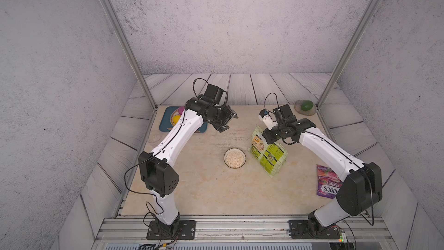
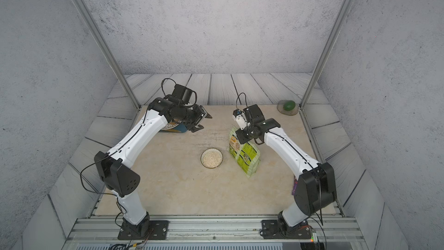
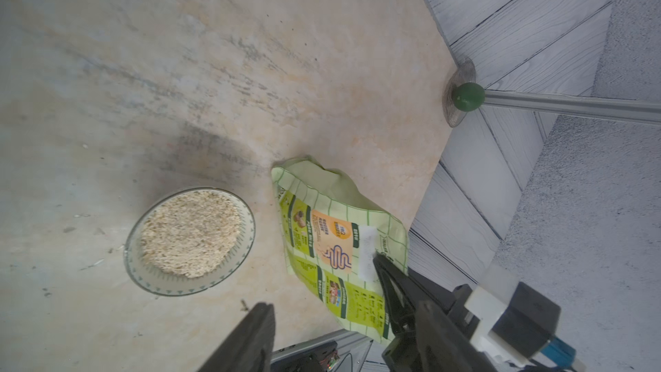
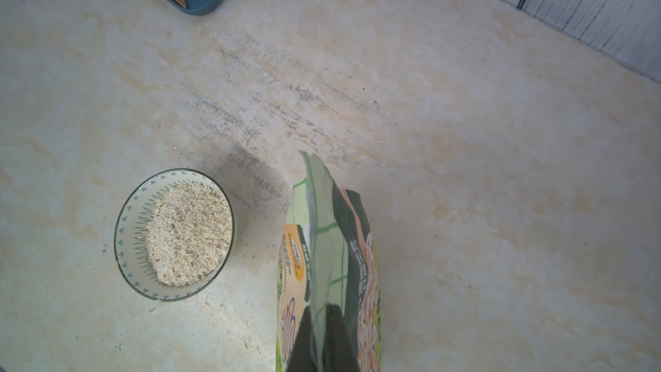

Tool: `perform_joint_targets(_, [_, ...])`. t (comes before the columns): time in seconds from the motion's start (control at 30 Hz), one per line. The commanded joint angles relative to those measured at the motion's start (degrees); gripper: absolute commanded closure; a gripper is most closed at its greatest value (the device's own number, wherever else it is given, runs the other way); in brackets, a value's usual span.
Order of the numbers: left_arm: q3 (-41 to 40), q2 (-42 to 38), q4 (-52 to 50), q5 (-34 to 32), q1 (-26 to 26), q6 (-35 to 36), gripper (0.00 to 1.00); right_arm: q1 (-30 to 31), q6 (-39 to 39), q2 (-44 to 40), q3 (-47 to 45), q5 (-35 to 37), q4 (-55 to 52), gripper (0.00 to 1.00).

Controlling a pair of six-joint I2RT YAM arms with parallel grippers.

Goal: Pour the oats into the breakfast bowl
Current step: Close the oats bag at the center of the board.

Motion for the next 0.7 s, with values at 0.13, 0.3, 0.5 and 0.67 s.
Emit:
perform_joint_targets(0.13, [-7.17, -5.74, 1.12, -1.64, 2.37, 11.17, 0.32, 0.28, 3.48, -1.27, 3.52, -3.21, -0.71, 0.7])
perform_joint_targets(0.3, [-8.82, -8.72, -3.07, -9.63, 2.38, 15.86, 0.14, 0.28, 3.65, 0.07, 4.13, -3.24, 0.07, 0.63])
perform_joint_targets(0.5, [-10.89, -12.22, -3.87, -16.88, 2.38, 17.33, 0.0, 0.29, 2.76, 3.25, 5.96, -3.58, -0.65, 0.75])
perform_joint_targets(0.67, [-14.79, -16.4, 0.76, -20.28, 2.38, 18.38, 0.0, 0.28, 2.57, 3.5, 7.78, -5.06, -1.64, 1.0])
